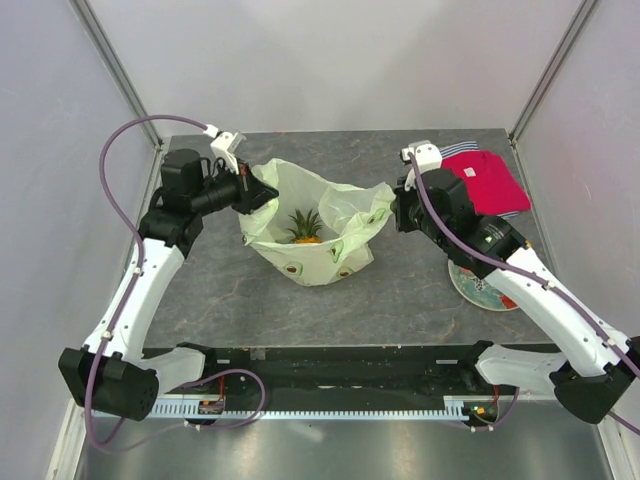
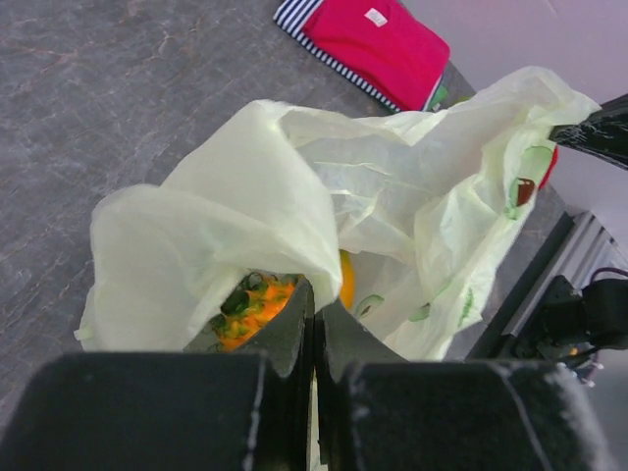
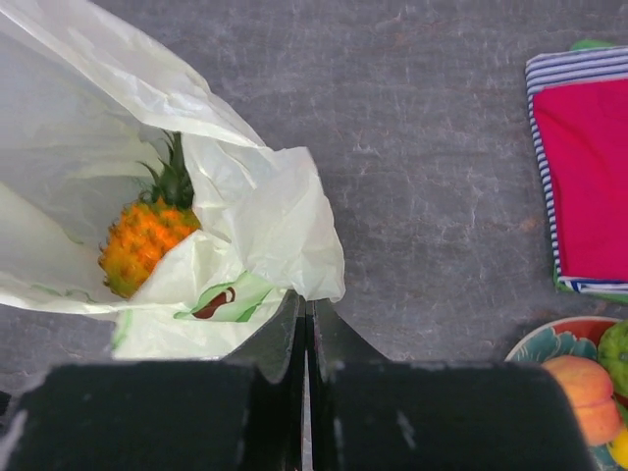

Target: Place the fruits into the plastic bag

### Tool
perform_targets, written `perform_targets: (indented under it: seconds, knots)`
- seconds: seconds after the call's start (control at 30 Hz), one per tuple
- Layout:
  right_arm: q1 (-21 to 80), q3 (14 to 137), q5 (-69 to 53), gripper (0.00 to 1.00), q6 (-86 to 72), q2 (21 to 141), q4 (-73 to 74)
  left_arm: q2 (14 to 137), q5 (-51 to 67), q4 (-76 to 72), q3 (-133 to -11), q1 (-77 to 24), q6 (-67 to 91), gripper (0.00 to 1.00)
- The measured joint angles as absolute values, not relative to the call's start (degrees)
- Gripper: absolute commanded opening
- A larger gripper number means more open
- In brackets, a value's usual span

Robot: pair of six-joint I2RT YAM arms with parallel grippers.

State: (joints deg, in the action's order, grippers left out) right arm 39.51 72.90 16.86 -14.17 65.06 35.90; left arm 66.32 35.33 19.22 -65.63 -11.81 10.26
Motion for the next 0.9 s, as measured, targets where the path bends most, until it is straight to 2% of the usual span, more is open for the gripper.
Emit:
perform_targets:
  seconds: [0.23, 0.33, 0.47, 0.63, 0.73, 0.77, 0.87, 0.9]
  knots:
    - [39.53, 89.69, 17.69, 0.00, -12.29, 66.32, 37.95, 66.26, 37.39, 18.61, -80.86, -11.79, 14.48, 0.02]
    - [39.51, 94.72, 19.62, 0.00, -10.83, 65.23, 36.34, 65.54, 37.67, 16.56, -83.15, -11.81, 15.99, 0.02]
    - [39.46, 94.02, 22.20, 0.00, -9.78, 63.64, 35.24, 66.28, 37.95, 16.14, -81.76, -11.79, 17.04, 0.02]
    - [39.33, 86.63, 24.53, 0.02, -9.69, 64.29, 35.46, 71.81, 40.84, 16.36, -76.75, -11.70, 17.17, 0.02]
    - [39.13, 82.65, 25.15, 0.37, -10.15, 66.89, 36.58, 75.35, 42.24, 16.67, -72.99, -11.70, 17.15, 0.02]
    - [39.07, 81.69, 25.15, 0.58, -10.17, 67.94, 37.60, 76.14, 42.37, 16.71, -71.83, -11.70, 17.12, 0.02]
    - [38.98, 80.75, 24.64, 0.81, -11.16, 68.69, 39.44, 77.03, 42.46, 17.52, -69.71, -11.68, 17.10, 0.01]
    - [38.98, 80.75, 24.25, 0.84, -11.22, 68.29, 39.81, 77.03, 42.46, 17.52, -69.43, -11.68, 17.10, 0.02]
